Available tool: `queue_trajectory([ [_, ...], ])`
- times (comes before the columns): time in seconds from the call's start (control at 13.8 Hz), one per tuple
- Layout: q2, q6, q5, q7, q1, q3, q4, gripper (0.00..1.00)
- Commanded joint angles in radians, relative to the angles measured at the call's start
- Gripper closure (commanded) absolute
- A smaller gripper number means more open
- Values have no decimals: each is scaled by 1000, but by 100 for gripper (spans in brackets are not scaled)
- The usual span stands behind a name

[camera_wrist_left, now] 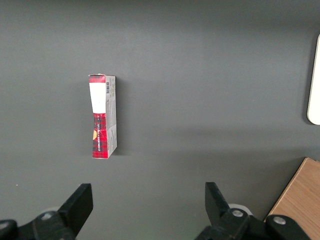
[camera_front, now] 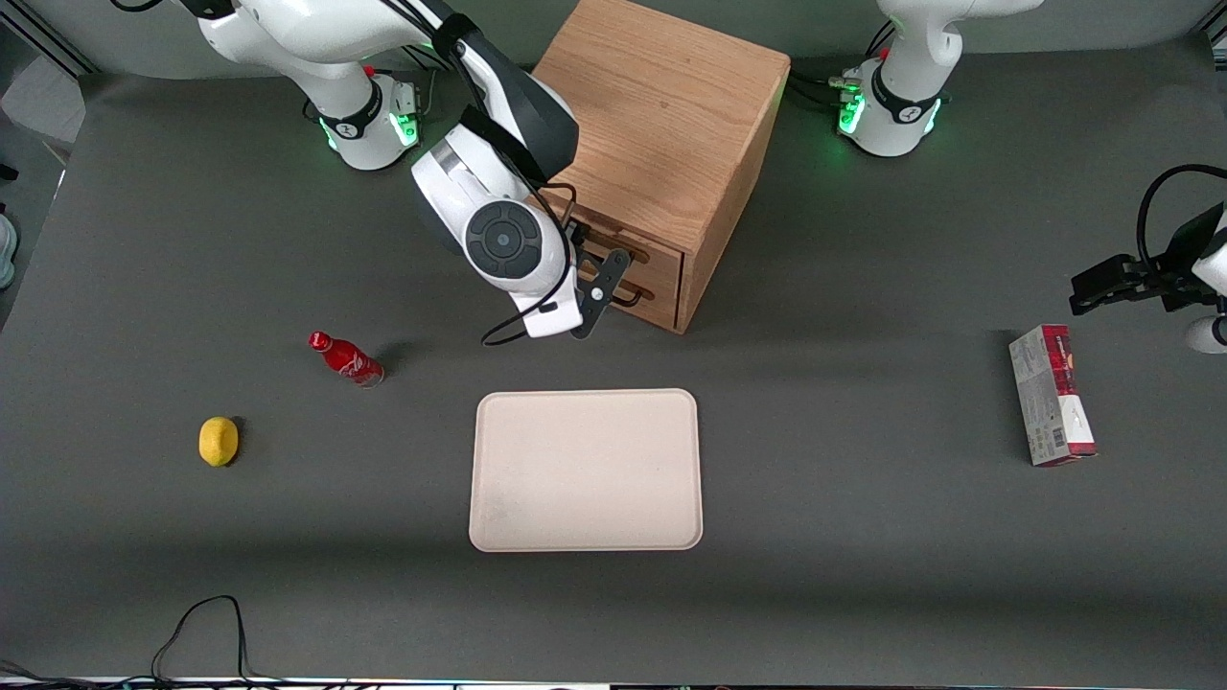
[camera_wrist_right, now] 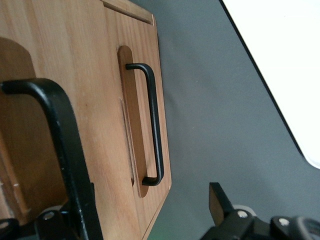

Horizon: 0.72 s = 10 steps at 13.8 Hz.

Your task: Open upper drawer

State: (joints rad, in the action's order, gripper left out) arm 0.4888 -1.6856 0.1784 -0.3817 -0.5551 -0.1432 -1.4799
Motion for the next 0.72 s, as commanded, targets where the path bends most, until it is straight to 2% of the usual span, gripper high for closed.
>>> queue_trajectory([
  [0.0,8,-12,16,-45,7,11,7,0],
  [0.65,7,-12,9,-57,52,11,33,0],
])
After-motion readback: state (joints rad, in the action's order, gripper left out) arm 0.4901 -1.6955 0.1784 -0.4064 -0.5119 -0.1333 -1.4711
